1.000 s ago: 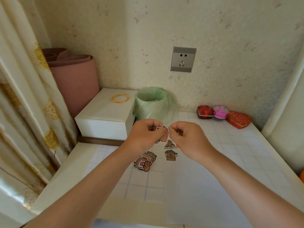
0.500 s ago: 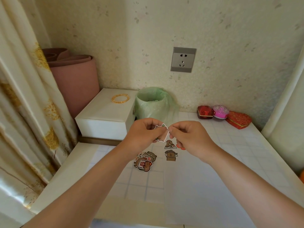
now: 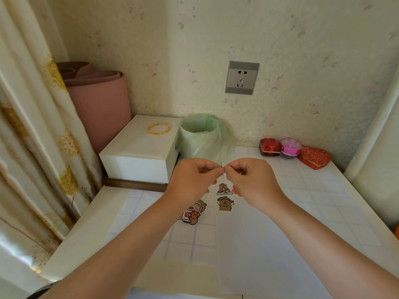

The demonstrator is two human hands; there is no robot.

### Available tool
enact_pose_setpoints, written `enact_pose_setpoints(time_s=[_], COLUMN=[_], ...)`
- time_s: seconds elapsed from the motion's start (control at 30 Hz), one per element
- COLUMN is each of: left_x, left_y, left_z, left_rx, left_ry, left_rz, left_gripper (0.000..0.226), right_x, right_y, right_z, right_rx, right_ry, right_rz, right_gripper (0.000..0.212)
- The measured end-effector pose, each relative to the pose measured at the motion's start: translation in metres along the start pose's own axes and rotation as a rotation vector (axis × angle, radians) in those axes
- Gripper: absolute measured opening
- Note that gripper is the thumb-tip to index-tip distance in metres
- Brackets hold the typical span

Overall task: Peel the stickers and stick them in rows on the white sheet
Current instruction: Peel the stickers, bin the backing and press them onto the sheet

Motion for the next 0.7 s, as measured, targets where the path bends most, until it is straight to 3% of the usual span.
enact_pose_setpoints(time_s=[0.2, 0.43, 0.6, 0.7], left_x=[-0.001, 0.005, 0.004, 0.004], left_y=[0.0, 0.003, 0.005, 0.011], left_z=[-0.004, -0.005, 0.0, -0.002], left_rx=[0.029, -0.013, 0.007, 0.024], left_ry=[0.055, 0.077, 0.014, 0.004], left_rz=[-0.003, 0.023, -0.016, -0.024], left_gripper=[0.008, 0.013, 0.008, 0.008], right_x=[-0.003, -0.003, -0.001, -0.001], right_y=[0.0, 0.002, -0.006, -0.009], right_z=[-0.006, -0.008, -0.009, -0.014], right_rx=[-0.11, -0.029, 0.02, -0.003], right_ry=[0.05, 0.04, 0.042, 0.07], right_rz=[-0.004, 0.063, 0.047, 0.048], right_gripper=[0.023, 0.028, 0.003, 0.012])
Point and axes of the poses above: each hand's wrist, its own x-axis towards the middle knuckle, its own y-axis out of the back of the hand, z = x × y, the point moved 8 cm from there along x, towards the middle knuckle, and after that the axes turned 4 degrees about y, right-handed, at the moved point
